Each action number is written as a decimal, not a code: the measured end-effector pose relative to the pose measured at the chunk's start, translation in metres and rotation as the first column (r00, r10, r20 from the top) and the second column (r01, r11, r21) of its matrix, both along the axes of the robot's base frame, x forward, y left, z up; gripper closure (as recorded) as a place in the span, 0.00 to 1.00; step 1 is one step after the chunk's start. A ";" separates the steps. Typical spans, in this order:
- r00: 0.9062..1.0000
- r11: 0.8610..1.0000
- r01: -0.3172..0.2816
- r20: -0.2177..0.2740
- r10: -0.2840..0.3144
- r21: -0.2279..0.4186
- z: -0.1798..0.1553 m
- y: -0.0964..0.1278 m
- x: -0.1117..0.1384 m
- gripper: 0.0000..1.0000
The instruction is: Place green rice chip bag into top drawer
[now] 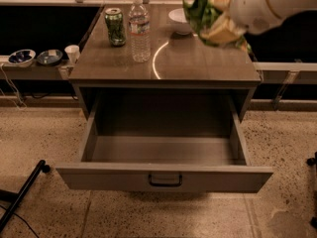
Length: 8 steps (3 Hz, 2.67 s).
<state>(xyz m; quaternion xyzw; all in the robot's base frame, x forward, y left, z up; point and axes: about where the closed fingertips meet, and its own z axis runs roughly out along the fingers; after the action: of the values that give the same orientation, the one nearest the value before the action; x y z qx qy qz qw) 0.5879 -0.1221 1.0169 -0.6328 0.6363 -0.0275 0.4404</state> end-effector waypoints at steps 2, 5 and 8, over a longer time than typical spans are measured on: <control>0.939 1.000 -0.022 -0.343 0.019 -0.005 -0.169 -0.019 -0.099 1.00; 0.897 0.995 -0.091 -0.430 0.098 0.038 -0.255 0.026 -0.091 1.00; 0.911 0.993 -0.096 -0.397 0.115 0.066 -0.309 0.072 -0.052 0.30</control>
Offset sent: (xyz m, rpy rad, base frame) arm -0.1642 -0.0218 -0.3260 0.0294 0.6236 0.0403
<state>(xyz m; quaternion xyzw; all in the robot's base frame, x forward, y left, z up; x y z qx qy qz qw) 0.5356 -0.0502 0.7076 -0.6484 0.6782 0.1408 0.3160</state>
